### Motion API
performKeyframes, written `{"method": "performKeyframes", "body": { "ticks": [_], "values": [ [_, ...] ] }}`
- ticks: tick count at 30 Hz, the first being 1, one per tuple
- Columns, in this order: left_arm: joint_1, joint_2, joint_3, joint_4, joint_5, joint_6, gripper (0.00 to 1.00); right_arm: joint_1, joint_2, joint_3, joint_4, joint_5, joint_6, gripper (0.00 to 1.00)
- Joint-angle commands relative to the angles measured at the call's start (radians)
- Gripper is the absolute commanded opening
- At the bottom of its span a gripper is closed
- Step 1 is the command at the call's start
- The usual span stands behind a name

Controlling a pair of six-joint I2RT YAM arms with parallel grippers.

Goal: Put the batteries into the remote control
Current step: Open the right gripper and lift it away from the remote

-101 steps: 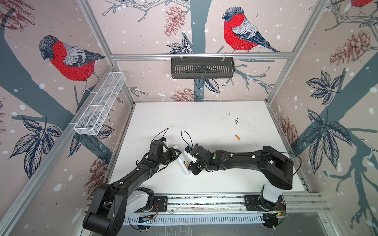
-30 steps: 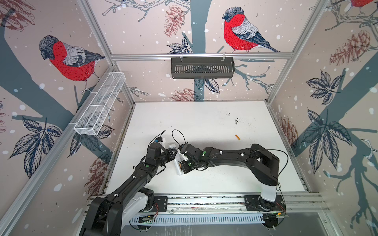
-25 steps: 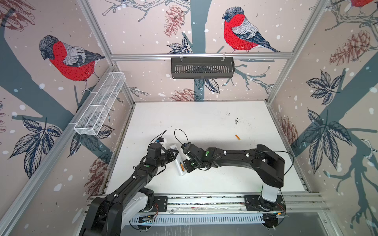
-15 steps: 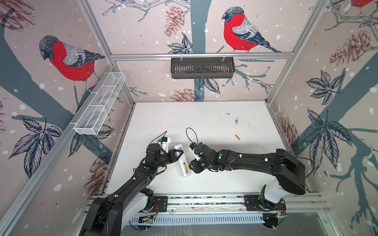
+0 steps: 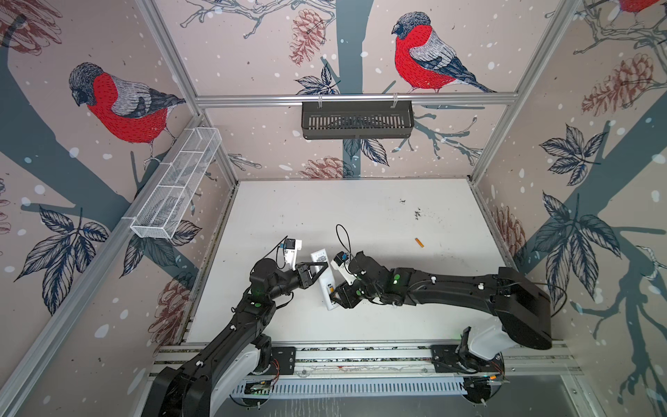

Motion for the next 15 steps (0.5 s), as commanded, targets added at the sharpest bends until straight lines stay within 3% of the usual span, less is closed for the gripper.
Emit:
{"method": "performKeyframes", "body": {
  "ticks": [1, 5, 8, 11, 15],
  "values": [
    [-0.005, -0.011, 0.006, 0.071, 0.049, -0.027, 0.0, 0.001, 0.003, 0.004, 0.004, 0.045, -0.004, 0.38],
    [-0.006, -0.012, 0.005, 0.065, 0.046, -0.025, 0.0, -0.006, 0.005, 0.0, 0.004, 0.042, -0.006, 0.3],
    [-0.005, -0.014, 0.006, 0.061, 0.045, -0.025, 0.0, -0.009, 0.005, 0.0, 0.007, 0.036, -0.009, 0.3],
    [-0.006, -0.019, 0.009, 0.042, 0.029, -0.01, 0.0, -0.019, -0.01, -0.01, 0.017, 0.031, -0.01, 0.38],
    [-0.006, -0.049, 0.034, -0.077, -0.043, 0.046, 0.0, -0.061, -0.071, -0.041, 0.016, 0.025, -0.013, 0.59]
  ]
}}
